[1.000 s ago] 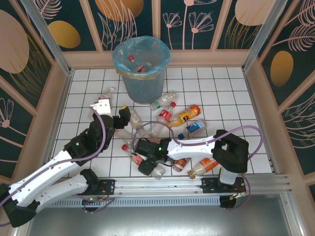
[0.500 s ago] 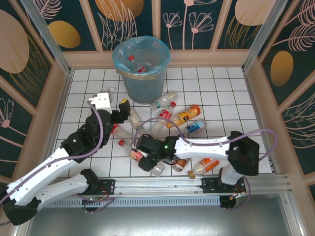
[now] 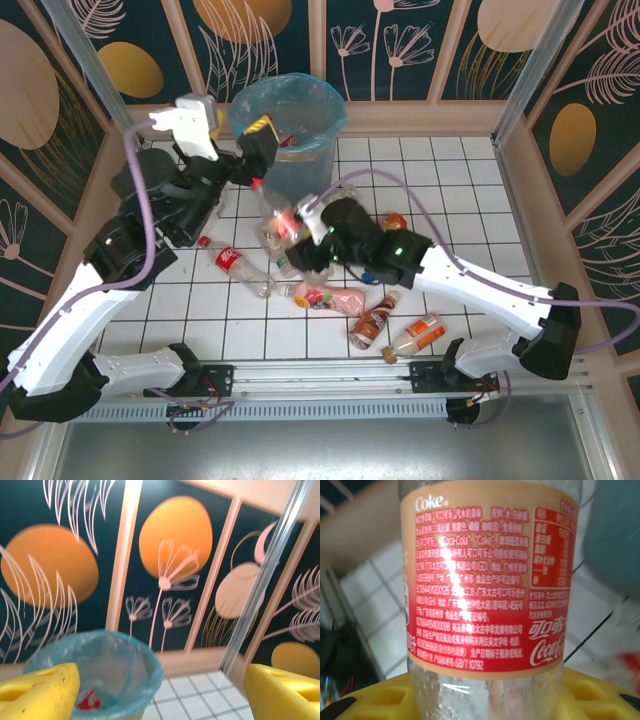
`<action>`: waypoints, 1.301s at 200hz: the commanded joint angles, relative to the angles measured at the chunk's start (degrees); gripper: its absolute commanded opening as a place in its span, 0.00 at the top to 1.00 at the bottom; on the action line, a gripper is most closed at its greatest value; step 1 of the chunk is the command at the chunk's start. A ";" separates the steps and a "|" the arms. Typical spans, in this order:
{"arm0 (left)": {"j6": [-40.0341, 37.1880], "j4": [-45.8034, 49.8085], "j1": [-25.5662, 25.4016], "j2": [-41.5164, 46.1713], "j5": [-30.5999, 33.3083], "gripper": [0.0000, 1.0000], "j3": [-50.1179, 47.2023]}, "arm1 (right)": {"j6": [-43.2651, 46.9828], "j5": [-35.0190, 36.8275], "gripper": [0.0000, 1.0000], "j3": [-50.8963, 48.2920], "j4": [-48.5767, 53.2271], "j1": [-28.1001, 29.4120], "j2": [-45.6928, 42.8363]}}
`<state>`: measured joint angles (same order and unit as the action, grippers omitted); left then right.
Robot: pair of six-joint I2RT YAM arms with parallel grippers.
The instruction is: Put the plastic bottles in the bin
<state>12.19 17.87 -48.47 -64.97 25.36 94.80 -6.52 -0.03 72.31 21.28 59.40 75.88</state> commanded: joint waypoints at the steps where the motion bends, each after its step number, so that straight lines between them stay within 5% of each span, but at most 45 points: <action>1: -3.57 -3.39 0.22 0.58 -0.70 0.16 2.75 | 5.52 2.66 0.52 4.61 -9.02 -3.95 -1.66; 74: -2.36 -10.80 1.68 -6.65 -1.49 0.17 -1.13 | 9.32 1.33 0.52 9.71 -44.15 -20.22 9.22; 137: 3.95 -12.04 14.23 -20.17 -13.63 0.18 7.46 | 9.35 -2.42 0.49 30.37 -44.18 -25.81 31.53; 188: 4.19 -15.36 18.44 -23.27 -14.12 0.17 4.91 | 11.79 -4.14 0.43 43.32 -39.84 -27.03 44.96; 260: 2.79 -16.63 19.90 -23.29 -13.40 0.15 0.42 | 11.64 -0.74 0.24 43.10 -42.17 -27.15 47.21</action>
<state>15.73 3.64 -29.10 -88.44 12.43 96.01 4.73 -2.20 113.65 -18.02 32.56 123.63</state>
